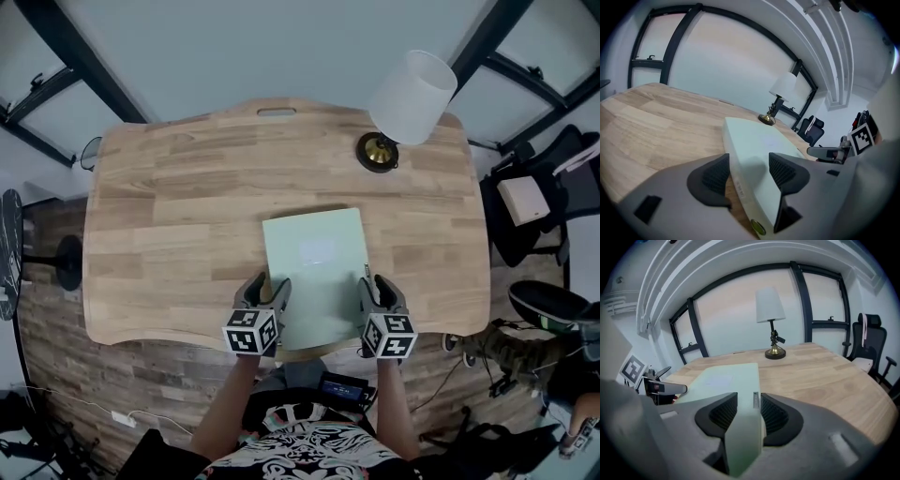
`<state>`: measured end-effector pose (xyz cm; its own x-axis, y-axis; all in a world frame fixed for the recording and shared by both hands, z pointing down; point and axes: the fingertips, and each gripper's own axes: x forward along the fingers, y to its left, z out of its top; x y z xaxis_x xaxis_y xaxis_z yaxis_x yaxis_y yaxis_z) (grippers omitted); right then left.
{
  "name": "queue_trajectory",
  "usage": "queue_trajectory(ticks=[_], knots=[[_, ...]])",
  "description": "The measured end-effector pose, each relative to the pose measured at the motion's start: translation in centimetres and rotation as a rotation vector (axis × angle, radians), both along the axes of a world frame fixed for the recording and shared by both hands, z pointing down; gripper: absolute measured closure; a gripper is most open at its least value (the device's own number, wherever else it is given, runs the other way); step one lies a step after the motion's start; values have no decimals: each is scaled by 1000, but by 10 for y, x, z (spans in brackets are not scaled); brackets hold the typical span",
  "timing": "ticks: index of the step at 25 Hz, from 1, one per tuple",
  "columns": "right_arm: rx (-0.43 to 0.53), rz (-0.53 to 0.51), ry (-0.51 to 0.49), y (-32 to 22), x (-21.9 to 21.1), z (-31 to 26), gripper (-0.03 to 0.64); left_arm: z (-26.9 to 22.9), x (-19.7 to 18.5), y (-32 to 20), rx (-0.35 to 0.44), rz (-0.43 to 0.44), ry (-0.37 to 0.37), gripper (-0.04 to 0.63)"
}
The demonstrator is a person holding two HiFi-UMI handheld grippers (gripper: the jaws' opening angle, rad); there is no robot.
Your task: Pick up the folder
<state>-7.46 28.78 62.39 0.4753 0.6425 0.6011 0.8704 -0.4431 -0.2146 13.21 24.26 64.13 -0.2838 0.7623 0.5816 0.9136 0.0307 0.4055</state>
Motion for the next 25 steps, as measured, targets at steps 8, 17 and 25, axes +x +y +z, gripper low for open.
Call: queue_trajectory(ticks=[8,17,25], knots=[[143,-38,141,17,10,27,344,11,-3,10,37,-43,-90,304],[254,-60,285,19,15,34,337,15,-7,15,43,-51,-188,288],[276,-75,247,17,19,41,339,24,-7,16,69,-84,-172,289]])
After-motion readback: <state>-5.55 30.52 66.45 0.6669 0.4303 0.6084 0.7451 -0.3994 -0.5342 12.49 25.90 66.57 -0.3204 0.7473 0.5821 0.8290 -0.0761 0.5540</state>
